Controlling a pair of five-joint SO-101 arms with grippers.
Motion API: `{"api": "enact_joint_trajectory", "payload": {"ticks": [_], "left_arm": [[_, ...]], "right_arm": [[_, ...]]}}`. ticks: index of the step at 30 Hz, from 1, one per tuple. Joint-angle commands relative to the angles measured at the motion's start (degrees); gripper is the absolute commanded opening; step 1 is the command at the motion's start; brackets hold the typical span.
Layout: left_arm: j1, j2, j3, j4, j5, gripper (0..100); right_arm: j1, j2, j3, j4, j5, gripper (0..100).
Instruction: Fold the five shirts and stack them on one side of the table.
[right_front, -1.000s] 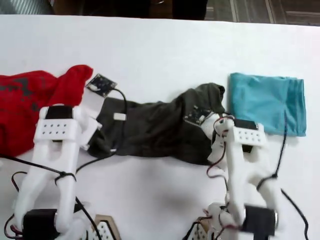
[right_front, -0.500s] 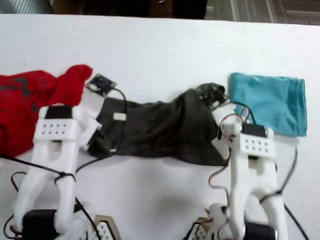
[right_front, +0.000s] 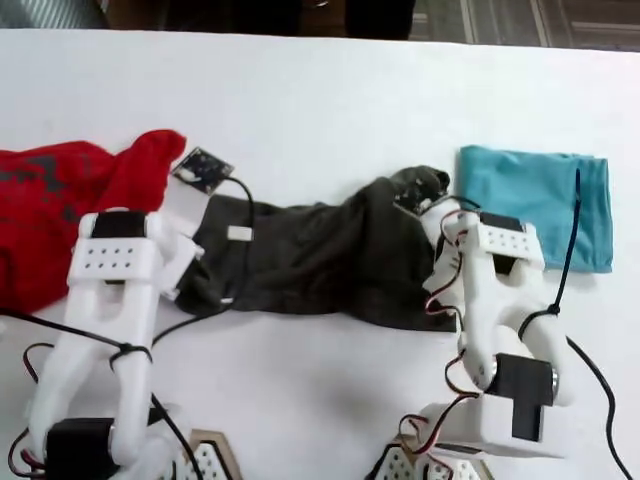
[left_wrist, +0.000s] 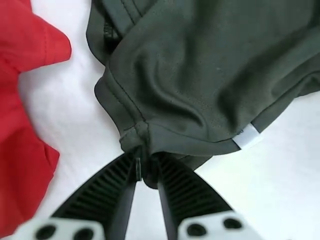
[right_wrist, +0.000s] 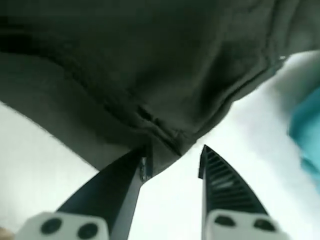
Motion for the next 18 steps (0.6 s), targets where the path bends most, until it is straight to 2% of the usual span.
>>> {"api": "enact_joint_trajectory", "payload": {"ticks": [1,2,11,14,18], "left_arm": [[0.35,-1.05,-2.59,-0.7,0.35,3],[0.35,-1.05,-2.59,-0.7,0.26,3],[0.35,-1.05,-2.59,-0.79,0.26,3],[0.35,-1.05,-2.59,-0.79,0.26,3],[0.35,-1.05,-2.59,-0.79,0.35,3]], "right_arm": [[0.57,0.04,-2.11,1.54,2.2,5.6],[0.57,0.04,-2.11,1.54,2.2,1.8],[1.54,-0.75,-3.08,1.45,1.41,2.2],[4.44,-4.53,-4.66,1.45,-2.55,2.2],[6.9,-12.79,-4.48,1.98,-3.08,2.1]]}}
